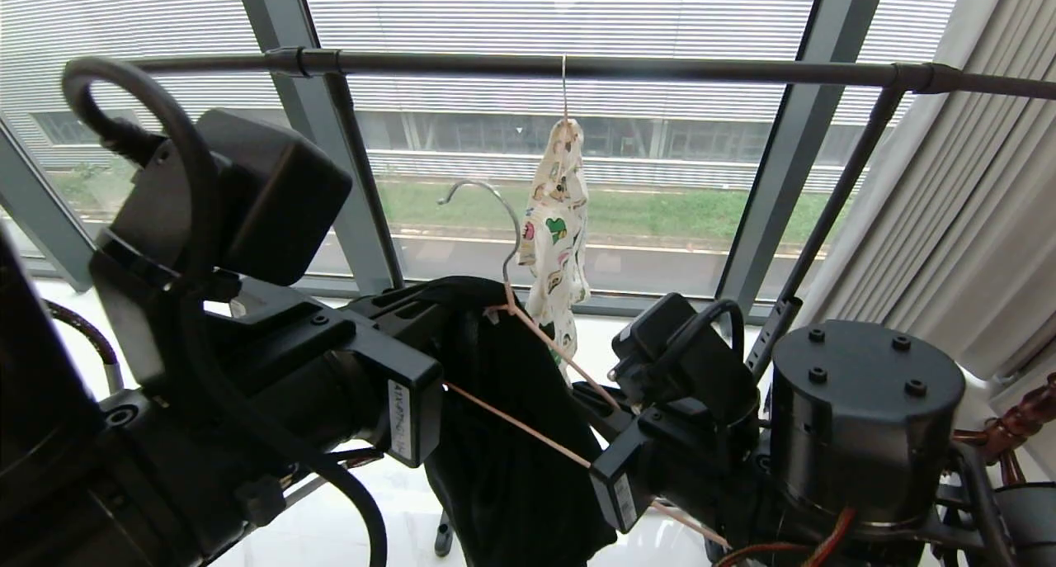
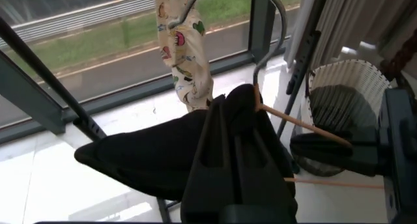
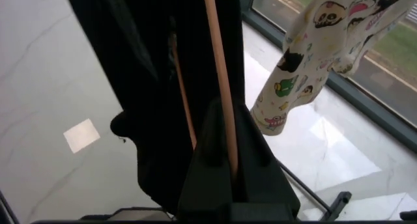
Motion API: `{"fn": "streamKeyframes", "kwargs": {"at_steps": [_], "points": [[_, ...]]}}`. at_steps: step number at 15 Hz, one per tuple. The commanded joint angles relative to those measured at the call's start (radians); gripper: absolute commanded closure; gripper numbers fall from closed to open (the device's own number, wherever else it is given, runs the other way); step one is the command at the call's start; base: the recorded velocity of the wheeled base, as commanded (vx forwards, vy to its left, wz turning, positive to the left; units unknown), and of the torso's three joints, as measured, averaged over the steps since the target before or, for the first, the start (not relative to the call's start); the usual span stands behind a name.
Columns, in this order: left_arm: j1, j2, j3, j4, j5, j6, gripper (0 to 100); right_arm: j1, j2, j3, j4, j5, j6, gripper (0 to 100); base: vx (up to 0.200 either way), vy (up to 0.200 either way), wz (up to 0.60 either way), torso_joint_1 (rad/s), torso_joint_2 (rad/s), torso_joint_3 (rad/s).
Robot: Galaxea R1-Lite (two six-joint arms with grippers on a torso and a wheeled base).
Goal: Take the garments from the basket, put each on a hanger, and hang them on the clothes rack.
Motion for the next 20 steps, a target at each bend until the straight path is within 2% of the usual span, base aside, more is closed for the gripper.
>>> {"fn": "streamKeyframes", "kwargs": {"at_steps": [1,4,5,8,11,13,14,15,16,17,18,19,20], "points": [[-0.002,-0.040,0.027,0.001,0.000,0.014,100,-0.031,0.005,-0.014,-0.012,-0.001,-0.003,100,0.000,0.000,0.00,0.000,0.00,0.000],[-0.004,-0.043,0.026,0.001,-0.017,0.020,100,-0.042,0.005,-0.016,-0.015,-0.001,-0.005,100,0.000,0.000,0.00,0.000,0.00,0.000],[-0.004,-0.043,0.026,0.001,-0.031,0.022,0,-0.036,0.007,-0.023,-0.015,-0.001,-0.006,100,0.000,0.000,0.00,0.000,0.00,0.000],[-0.002,-0.041,0.026,-0.001,-0.034,0.065,0,-0.022,0.010,-0.043,-0.015,-0.002,-0.008,100,0.000,0.000,0.00,0.000,0.00,0.000],[0.013,-0.041,0.019,-0.002,-0.031,0.066,0,-0.022,0.008,-0.043,-0.026,-0.002,-0.011,100,0.000,0.000,0.00,0.000,0.00,0.000],[0.056,-0.058,0.027,-0.002,-0.033,0.065,0,-0.024,0.008,-0.040,-0.034,-0.005,-0.012,100,0.000,0.000,0.00,0.000,0.00,0.000],[0.095,-0.106,0.053,-0.002,-0.049,0.066,0,-0.028,-0.010,-0.023,-0.034,-0.002,-0.017,100,0.000,0.000,0.00,0.000,0.00,0.000],[0.098,-0.164,0.091,0.002,-0.114,0.068,0,-0.028,-0.036,0.011,-0.034,0.015,-0.049,100,0.000,0.000,0.00,0.000,0.00,0.000],[0.099,-0.221,0.144,0.014,-0.177,0.077,0,-0.031,-0.056,0.054,-0.032,0.059,-0.090,100,0.000,0.000,0.00,0.000,0.00,0.000],[0.104,-0.271,0.190,0.044,-0.207,0.105,0,-0.044,-0.079,0.090,-0.032,0.110,-0.121,100,0.000,0.000,0.00,0.000,0.00,0.000],[0.105,-0.369,0.263,0.122,-0.257,0.181,0,-0.074,-0.127,0.153,-0.029,0.196,-0.186,100,0.000,0.000,0.00,0.000,0.00,0.000],[0.105,-0.414,0.283,0.166,-0.289,0.203,0,-0.090,-0.146,0.176,-0.028,0.225,-0.212,100,0.000,0.000,0.00,0.000,0.00,0.000],[0.105,-0.497,0.294,0.297,-0.353,0.223,0,-0.102,-0.189,0.210,-0.008,0.279,-0.251,100,0.000,0.000,0.00,0.000,0.00,0.000]]}}
